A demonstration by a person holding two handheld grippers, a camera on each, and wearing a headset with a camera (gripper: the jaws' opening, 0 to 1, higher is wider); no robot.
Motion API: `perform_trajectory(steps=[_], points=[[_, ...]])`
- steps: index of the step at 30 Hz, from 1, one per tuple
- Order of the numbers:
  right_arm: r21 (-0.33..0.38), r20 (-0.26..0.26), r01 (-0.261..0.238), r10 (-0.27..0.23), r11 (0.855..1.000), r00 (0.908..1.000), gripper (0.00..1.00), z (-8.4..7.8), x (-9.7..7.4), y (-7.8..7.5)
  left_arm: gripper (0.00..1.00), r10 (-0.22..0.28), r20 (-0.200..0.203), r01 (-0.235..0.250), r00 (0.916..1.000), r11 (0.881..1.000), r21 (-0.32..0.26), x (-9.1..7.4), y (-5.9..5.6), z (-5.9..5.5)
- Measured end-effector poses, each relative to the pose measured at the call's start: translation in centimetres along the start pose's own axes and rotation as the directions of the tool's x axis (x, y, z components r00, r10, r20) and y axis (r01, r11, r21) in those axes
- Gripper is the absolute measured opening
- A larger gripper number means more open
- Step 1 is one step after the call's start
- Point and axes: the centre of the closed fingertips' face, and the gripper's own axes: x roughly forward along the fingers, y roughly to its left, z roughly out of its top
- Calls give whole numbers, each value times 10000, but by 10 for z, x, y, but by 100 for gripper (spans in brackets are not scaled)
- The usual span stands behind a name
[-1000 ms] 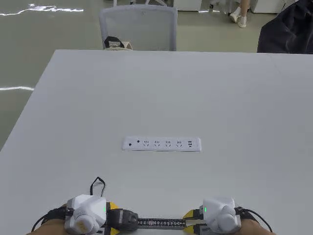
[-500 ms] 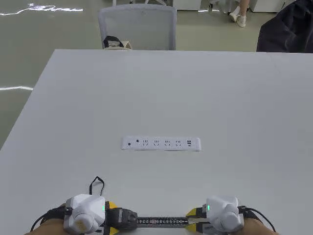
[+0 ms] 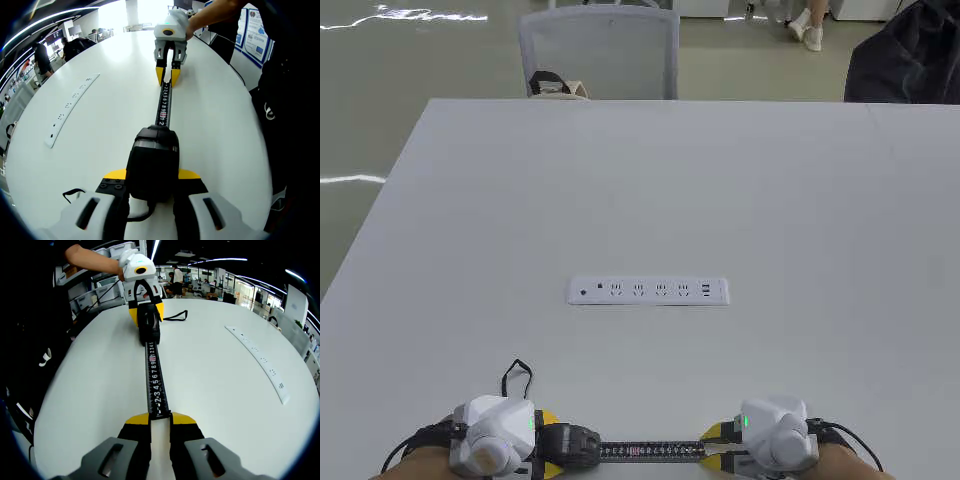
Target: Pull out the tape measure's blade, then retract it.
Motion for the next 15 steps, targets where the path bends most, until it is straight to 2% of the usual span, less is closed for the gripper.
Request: perform_trajectory(steps=[15], points=[[79,59,31,-31,10000,10000,10,2,-2,1,29,26,22,-26,10000,10000,-5,0,0,-1]])
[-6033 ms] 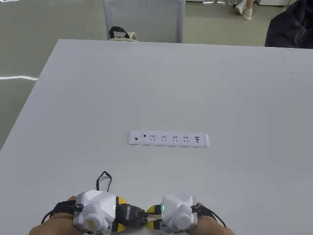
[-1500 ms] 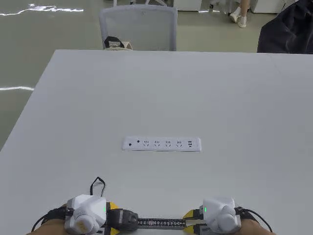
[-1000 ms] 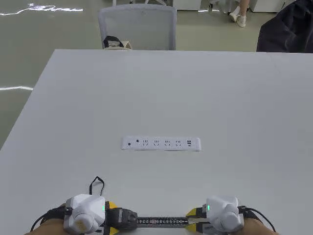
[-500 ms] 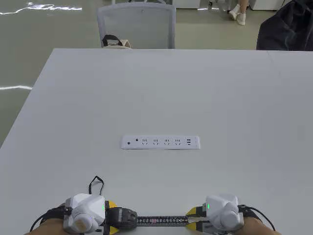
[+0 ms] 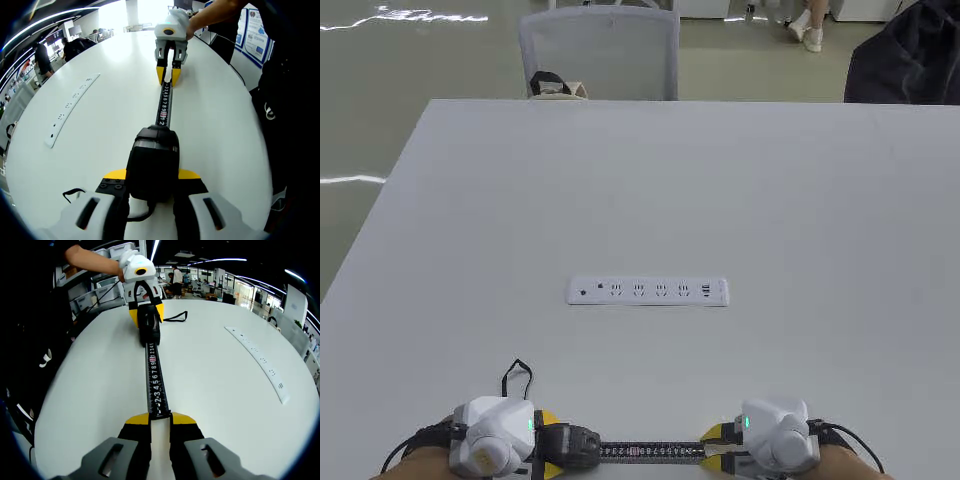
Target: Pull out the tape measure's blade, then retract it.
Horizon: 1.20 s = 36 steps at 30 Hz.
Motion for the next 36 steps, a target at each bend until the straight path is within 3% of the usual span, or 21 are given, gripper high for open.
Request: perform_trajectory(steps=[36], points=[[451,377,150,-167,9989,9991,9,-2,-6,-1,29,-26,-33,26,10000,10000,-79,0,0,0]])
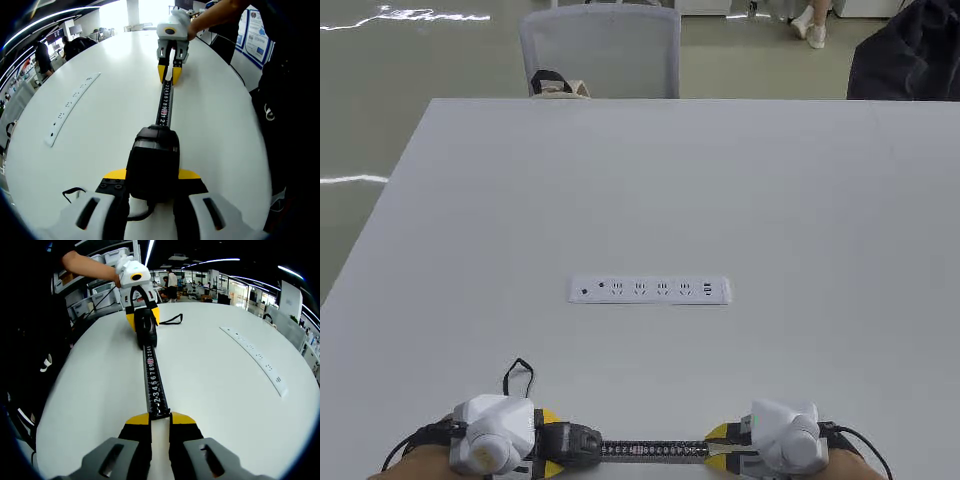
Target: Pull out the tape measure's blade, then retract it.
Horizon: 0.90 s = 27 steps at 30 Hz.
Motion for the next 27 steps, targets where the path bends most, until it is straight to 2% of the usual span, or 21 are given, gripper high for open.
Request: perform_trajectory(steps=[16,27], points=[[228,-5,106,-106,9997,9999,9,-11,-8,-3,29,-17,19,18,10000,10000,-35,0,0,-1],[500,-17,300,-300,9983,9995,9,-20,-21,-5,29,-22,13,22,10000,10000,-78,0,0,1]])
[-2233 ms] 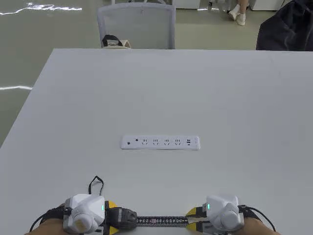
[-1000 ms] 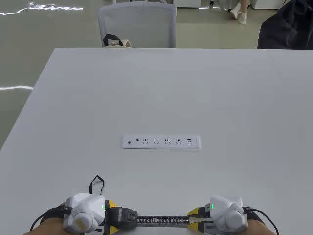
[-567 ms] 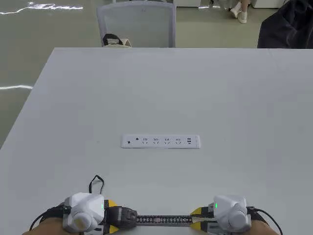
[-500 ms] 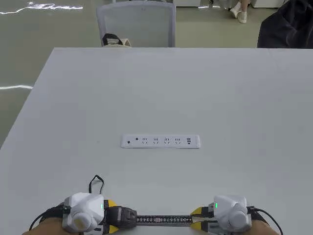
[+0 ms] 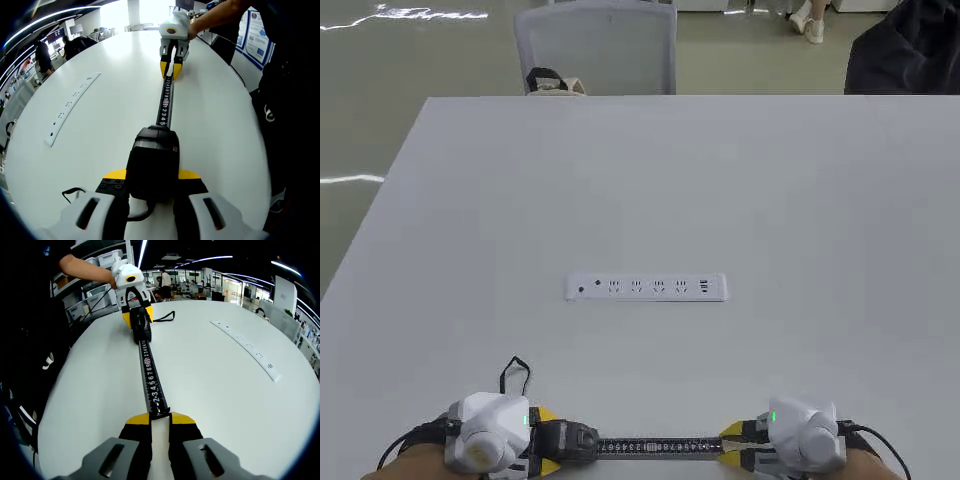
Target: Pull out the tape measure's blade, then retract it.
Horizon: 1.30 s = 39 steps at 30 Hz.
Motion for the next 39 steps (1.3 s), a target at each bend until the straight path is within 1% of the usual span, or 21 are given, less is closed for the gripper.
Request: perform_trajectory(steps=[3,4,5,6,7,9,12,23,34,39], points=[[192,-4,71,-71,9998,10000,8,-4,-3,-3,29,-6,6,6,10000,10000,-10,0,0,0],[159,54,127,-128,9998,9999,8,-3,-4,-4,29,1,17,-1,10000,10000,-28,0,0,1],[179,54,126,-127,9998,9999,8,-3,-4,-4,29,3,21,-3,10000,10000,-39,0,0,1],[172,38,11,-12,9999,10000,8,-3,-3,-2,29,-3,26,3,10000,10000,-41,0,0,1],[75,-44,48,-48,10000,10000,8,-4,-1,-1,29,-13,34,13,10000,10000,-18,0,-1,1],[170,-135,49,-47,9998,9999,8,-5,1,0,29,-47,42,47,10000,10000,-20,0,-1,2],[154,-49,74,-73,9999,10000,8,-7,0,0,29,-79,31,79,10000,10000,2,1,-1,3],[197,-39,104,-103,9998,9999,8,-7,1,-1,29,-71,74,71,9999,10000,-37,2,0,-1],[219,-55,111,-110,9997,9999,8,-7,1,0,30,-62,66,62,10000,10000,-34,0,-1,3],[232,-60,154,-152,9996,9999,8,-6,0,0,30,-73,59,73,10000,10000,-23,0,-1,3]])
